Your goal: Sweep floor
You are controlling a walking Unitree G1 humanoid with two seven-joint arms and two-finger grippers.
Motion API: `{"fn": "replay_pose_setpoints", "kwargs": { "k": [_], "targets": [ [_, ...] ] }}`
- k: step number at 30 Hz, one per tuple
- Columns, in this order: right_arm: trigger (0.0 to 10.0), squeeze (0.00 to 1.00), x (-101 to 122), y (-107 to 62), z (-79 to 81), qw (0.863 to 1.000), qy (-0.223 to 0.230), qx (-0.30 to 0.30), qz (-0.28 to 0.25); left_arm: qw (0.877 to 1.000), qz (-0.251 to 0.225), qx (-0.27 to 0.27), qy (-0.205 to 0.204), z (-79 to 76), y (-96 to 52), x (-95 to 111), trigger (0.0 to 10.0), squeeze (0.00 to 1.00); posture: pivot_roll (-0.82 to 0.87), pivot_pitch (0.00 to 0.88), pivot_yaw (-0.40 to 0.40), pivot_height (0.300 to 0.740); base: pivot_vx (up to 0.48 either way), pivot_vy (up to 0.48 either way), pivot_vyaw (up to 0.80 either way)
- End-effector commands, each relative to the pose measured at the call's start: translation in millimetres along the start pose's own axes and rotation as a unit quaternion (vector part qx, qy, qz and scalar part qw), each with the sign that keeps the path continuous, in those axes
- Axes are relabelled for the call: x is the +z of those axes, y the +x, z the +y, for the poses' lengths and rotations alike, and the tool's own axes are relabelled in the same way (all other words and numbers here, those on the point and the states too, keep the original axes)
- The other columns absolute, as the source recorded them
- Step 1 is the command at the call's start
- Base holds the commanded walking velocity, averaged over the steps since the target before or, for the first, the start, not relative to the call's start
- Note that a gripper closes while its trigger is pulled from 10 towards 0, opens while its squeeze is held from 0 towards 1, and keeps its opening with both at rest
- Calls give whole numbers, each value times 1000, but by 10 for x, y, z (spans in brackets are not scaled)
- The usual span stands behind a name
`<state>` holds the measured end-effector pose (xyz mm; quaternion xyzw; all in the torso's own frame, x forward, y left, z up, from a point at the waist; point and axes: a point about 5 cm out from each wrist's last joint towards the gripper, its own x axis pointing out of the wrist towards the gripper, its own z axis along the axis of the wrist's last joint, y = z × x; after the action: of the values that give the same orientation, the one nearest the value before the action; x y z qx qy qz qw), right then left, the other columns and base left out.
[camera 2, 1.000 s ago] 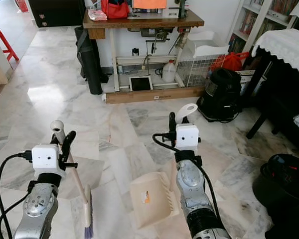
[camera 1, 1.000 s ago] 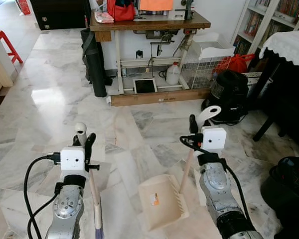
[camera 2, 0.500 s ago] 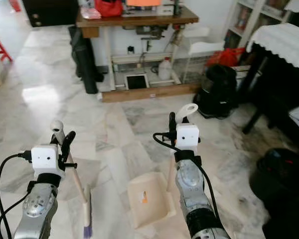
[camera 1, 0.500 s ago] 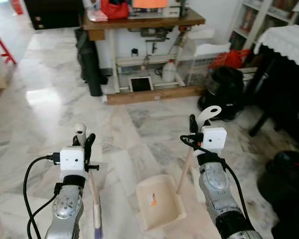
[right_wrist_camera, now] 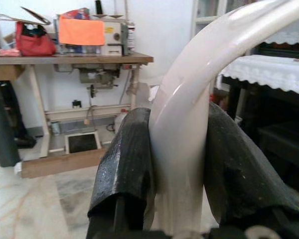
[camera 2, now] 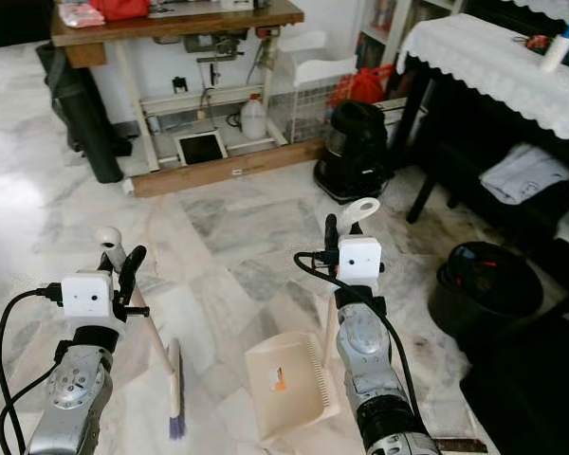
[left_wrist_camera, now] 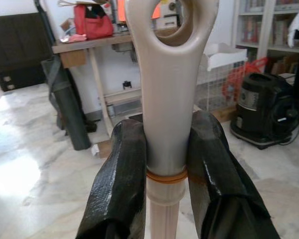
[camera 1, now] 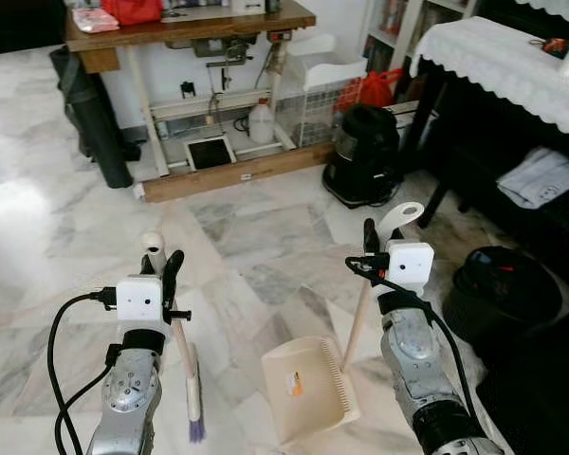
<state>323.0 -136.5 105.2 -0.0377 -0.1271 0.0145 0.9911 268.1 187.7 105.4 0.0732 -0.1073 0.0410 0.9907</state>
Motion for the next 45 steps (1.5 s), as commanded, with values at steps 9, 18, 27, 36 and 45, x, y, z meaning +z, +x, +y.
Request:
{"fn": "replay_pose_setpoints", "kwargs": {
  "k": [9,18,27,36,45],
  "targets": [
    [10000,0,75,68,2,1000,5,-4,-15,1000,-16,-1,-1,13,43,59,10000,0,26,30,-19,740,0,140,-785],
    [10000,0,89,83,-11,1000,4,-5,-18,1000,-17,0,-1,10,56,63,10000,0,24,34,-21,740,0,106,-781],
    [10000,0,87,81,-21,1000,4,-6,-17,1000,-17,0,-1,7,55,62,10000,0,22,36,-22,740,0,0,-781],
    [10000,0,93,87,-23,1000,3,-7,-18,1000,-17,0,0,10,60,62,10000,0,20,48,-22,740,0,0,-778],
    [10000,0,91,90,-24,1000,4,-8,-17,1000,-19,-1,2,10,61,64,10000,0,19,51,-21,740,0,0,-776]
  ]
}}
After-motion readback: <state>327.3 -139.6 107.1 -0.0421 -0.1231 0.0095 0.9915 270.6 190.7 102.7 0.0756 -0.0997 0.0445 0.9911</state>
